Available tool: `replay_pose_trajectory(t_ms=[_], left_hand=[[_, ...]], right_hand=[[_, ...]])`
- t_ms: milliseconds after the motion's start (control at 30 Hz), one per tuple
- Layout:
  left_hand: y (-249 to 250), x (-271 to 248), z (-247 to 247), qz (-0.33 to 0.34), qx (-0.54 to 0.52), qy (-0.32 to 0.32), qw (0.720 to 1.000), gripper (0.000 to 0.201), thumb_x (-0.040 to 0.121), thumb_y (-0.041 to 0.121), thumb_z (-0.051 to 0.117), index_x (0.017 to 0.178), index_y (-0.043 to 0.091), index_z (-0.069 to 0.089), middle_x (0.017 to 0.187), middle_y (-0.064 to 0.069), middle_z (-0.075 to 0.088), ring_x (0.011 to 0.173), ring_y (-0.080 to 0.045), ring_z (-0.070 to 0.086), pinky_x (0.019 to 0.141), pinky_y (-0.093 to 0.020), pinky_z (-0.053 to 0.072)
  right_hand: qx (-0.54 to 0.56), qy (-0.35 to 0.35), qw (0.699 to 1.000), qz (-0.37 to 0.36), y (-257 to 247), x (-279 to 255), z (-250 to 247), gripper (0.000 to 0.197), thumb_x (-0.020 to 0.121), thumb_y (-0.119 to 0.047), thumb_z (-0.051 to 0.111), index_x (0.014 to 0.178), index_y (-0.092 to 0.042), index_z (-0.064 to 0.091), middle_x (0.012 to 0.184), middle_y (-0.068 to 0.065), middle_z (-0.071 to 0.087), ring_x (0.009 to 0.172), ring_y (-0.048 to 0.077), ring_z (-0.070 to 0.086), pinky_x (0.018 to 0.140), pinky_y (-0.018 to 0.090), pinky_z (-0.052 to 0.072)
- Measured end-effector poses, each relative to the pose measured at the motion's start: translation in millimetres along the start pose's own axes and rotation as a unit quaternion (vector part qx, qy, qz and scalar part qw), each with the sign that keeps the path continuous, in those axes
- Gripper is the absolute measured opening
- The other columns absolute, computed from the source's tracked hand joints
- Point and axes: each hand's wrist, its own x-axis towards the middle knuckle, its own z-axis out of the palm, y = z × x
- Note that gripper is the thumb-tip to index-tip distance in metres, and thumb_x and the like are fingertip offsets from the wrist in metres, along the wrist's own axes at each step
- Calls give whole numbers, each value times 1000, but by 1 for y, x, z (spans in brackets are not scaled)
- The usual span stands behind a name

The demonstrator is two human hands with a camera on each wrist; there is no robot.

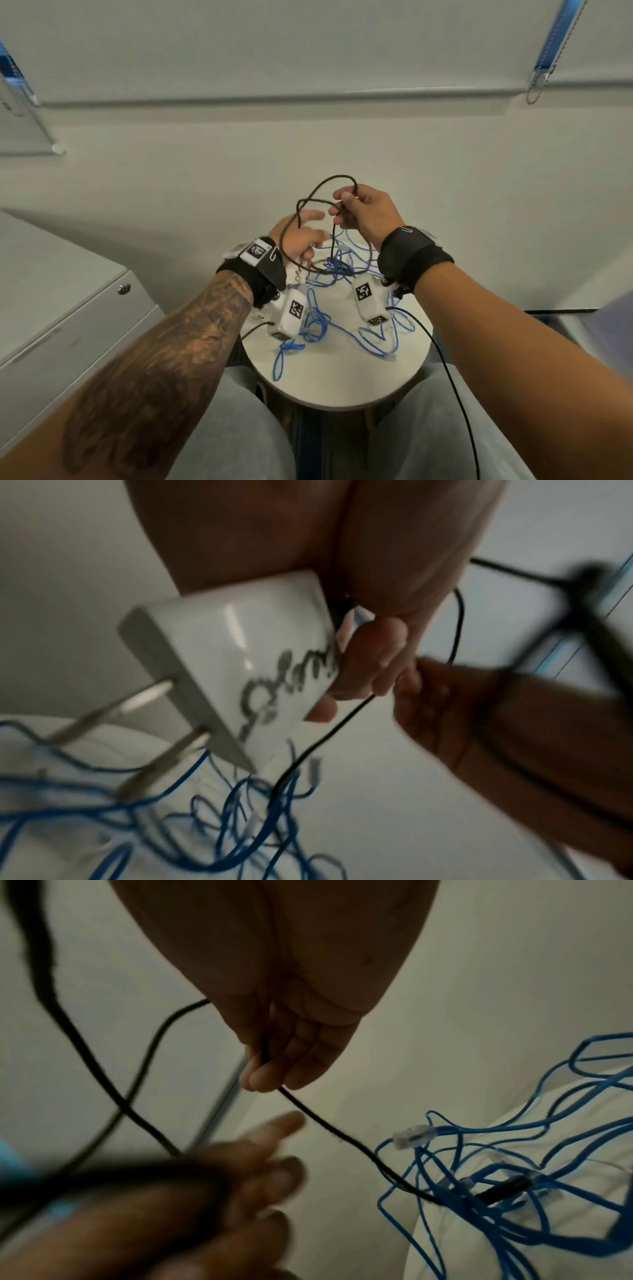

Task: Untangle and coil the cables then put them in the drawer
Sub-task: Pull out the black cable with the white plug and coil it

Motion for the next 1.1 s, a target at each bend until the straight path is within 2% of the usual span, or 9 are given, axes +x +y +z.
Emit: replay_pose_trajectory(t_ms=[167,300,500,667,767,833,900,1000,1100], left_hand=[[-29,7,29,-15,32,-11,999,25,93,24,63,112,9,68,71,-6,61,39,-11,42,48,-26,44],[-26,12,26,-8,-52,35,998,23,98,19,53,96,2,69,65,-8,55,37,-11,43,44,-24,44],[6,13,10,-2,-127,42,991,26,97,9,49,77,6,64,54,-7,48,35,-16,38,42,-27,38],[8,2,4,10,95,-46,994,12,93,6,53,97,9,64,60,-9,53,34,-15,41,45,-28,46],[11,-13,6,-42,48,-87,994,21,89,4,56,107,14,55,58,-2,45,39,-16,38,50,-32,48],[17,-28,6,-69,-30,-122,990,5,92,13,56,97,14,55,57,0,37,42,-15,35,50,-28,44],[22,-42,5,-95,-99,-151,979,25,97,33,52,83,13,57,57,1,32,44,-15,36,53,-27,43],[26,-56,5,-88,-178,-150,969,38,101,38,43,75,13,55,56,2,28,46,-15,37,61,-33,46],[32,-67,4,-42,-217,-127,967,35,103,28,38,80,10,57,56,2,29,49,-15,38,75,-38,47]], right_hand=[[22,3,999,-29,-10,-3,0,19,105,-12,45,105,-7,64,77,7,66,67,16,59,63,22,51],[12,36,999,-9,0,4,-11,21,100,-14,52,117,-16,63,101,6,68,65,16,60,62,27,48],[-187,-118,970,96,65,-4,-6,30,99,-1,50,127,0,57,110,21,63,61,13,61,51,13,45],[-162,71,983,42,76,-3,-19,34,97,-4,41,118,-11,66,116,7,65,90,20,60,68,17,49],[-34,176,983,48,62,-6,-38,28,95,-8,44,111,-17,65,110,3,64,84,17,61,67,21,45],[-21,219,975,21,50,-15,-49,32,85,-13,44,110,-20,62,110,-1,64,88,15,60,79,28,48],[-39,230,972,-12,36,-29,-56,39,82,-14,43,117,-21,60,119,-3,63,106,14,60,93,30,47],[-116,104,984,-90,16,-52,-49,23,95,-16,53,114,-14,66,116,-1,68,101,-3,60,90,15,45],[-222,-89,968,-73,7,-75,-28,14,99,-23,60,103,-14,70,97,-3,74,89,4,66,88,18,49]])
